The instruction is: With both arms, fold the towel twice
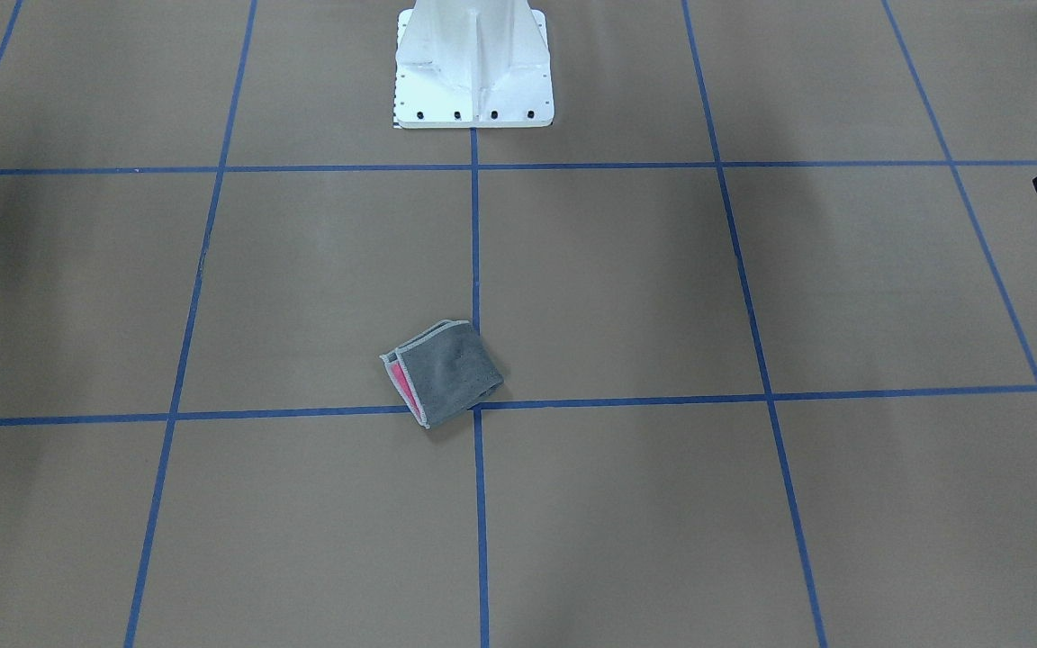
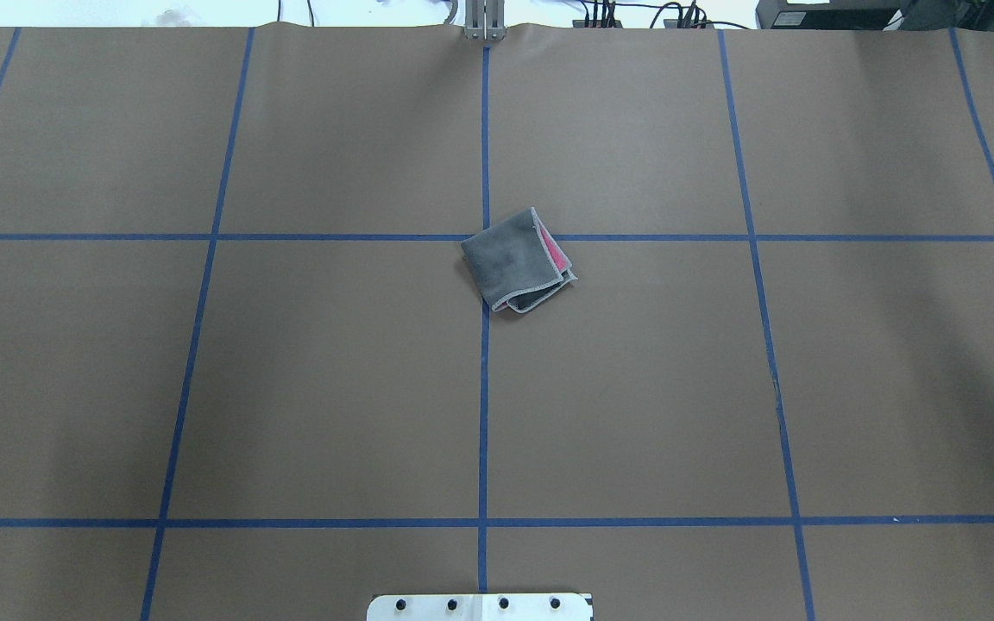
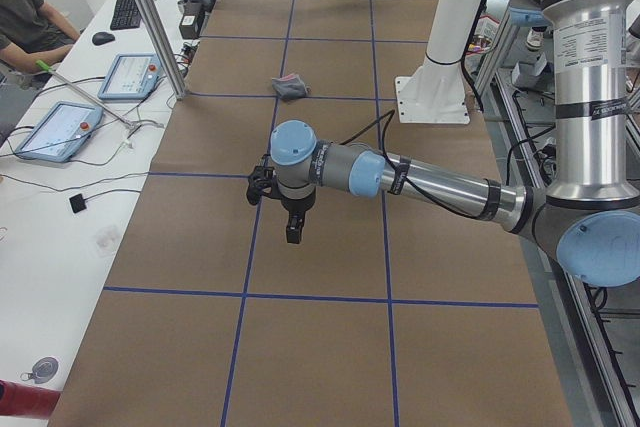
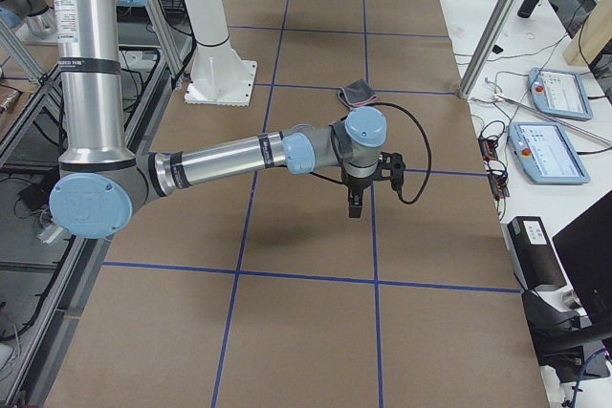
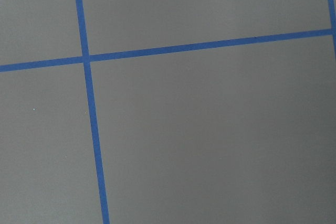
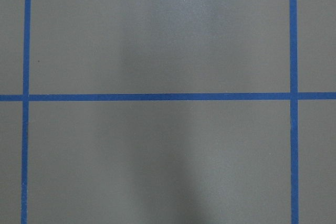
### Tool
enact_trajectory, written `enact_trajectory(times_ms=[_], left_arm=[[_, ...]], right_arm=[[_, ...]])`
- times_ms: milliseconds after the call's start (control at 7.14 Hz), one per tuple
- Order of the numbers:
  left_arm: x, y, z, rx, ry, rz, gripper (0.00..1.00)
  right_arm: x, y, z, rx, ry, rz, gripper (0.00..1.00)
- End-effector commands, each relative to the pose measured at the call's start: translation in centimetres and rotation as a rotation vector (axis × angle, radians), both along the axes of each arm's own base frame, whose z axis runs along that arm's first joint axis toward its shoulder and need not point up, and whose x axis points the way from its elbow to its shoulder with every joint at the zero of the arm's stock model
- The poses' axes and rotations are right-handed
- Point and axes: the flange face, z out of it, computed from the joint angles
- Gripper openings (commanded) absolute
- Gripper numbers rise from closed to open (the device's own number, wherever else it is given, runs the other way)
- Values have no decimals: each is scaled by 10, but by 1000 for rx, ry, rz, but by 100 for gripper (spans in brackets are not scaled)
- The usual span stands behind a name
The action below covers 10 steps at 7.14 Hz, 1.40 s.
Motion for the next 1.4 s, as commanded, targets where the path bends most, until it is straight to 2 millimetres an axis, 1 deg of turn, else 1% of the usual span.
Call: enact_trajectory(times_ms=[0,140,420,560,980,1260], left_arm=[[-7,2,24,-49,-6,-16,100],[-15,4,25,-53,-4,-32,100],[-16,4,26,-53,-9,-35,100],[-16,4,26,-54,-9,-35,100],[-16,4,25,-53,-9,-36,100],[-22,5,26,-56,-7,-48,100]], right_arm=[[3,7,11,-18,4,1,100],[3,9,15,-27,5,1,100],[4,11,21,-36,12,3,100],[8,11,18,-30,7,9,100],[11,12,19,-33,8,14,100],[11,12,19,-31,9,14,100]])
